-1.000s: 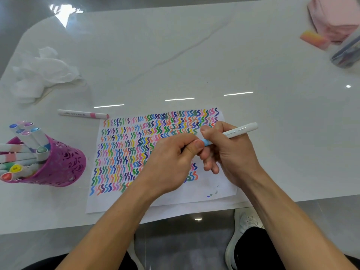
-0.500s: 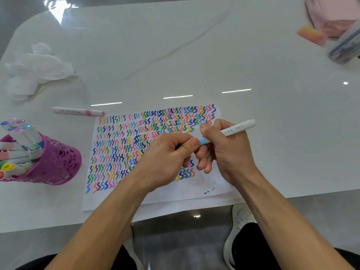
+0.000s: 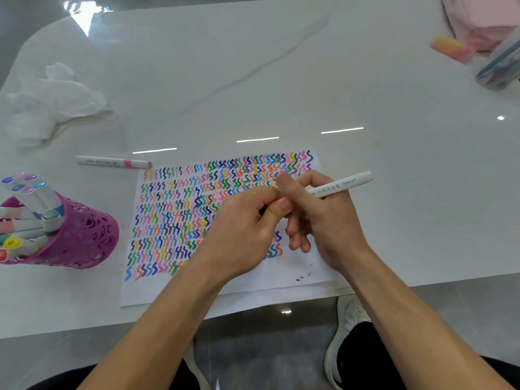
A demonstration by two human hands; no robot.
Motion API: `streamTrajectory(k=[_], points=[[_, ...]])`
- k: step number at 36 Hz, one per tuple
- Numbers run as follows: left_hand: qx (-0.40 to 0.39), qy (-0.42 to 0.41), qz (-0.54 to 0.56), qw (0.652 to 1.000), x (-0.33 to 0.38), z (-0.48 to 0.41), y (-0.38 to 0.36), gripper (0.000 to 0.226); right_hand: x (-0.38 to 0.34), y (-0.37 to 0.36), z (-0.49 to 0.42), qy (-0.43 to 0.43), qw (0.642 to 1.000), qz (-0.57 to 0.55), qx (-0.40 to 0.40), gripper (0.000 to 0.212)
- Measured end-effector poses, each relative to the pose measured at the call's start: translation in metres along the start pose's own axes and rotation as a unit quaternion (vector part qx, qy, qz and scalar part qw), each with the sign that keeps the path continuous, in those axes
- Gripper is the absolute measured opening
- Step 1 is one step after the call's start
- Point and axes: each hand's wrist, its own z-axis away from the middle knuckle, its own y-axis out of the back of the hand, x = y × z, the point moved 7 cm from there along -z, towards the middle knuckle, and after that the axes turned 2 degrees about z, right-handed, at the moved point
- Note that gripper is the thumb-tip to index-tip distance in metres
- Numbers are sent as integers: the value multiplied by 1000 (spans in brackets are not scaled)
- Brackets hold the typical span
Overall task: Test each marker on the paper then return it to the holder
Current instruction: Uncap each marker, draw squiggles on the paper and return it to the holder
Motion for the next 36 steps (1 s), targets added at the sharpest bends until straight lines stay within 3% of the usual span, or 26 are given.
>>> streamTrajectory(k=[8, 22, 28, 36], points=[[-47, 32, 51, 997, -4, 1, -4, 38, 2, -2, 0, 1, 1000, -9, 8, 44], [-103, 76, 165, 978, -8, 2, -10, 38, 9, -7, 1, -18, 996, -88, -13, 41], [-75, 119, 178, 974, -22, 9, -2, 33, -13, 32, -10, 15, 988, -90, 122, 32], [-26, 92, 49, 994, -27, 7, 5, 33, -14, 27, -2, 36, 992, 27, 120, 45]])
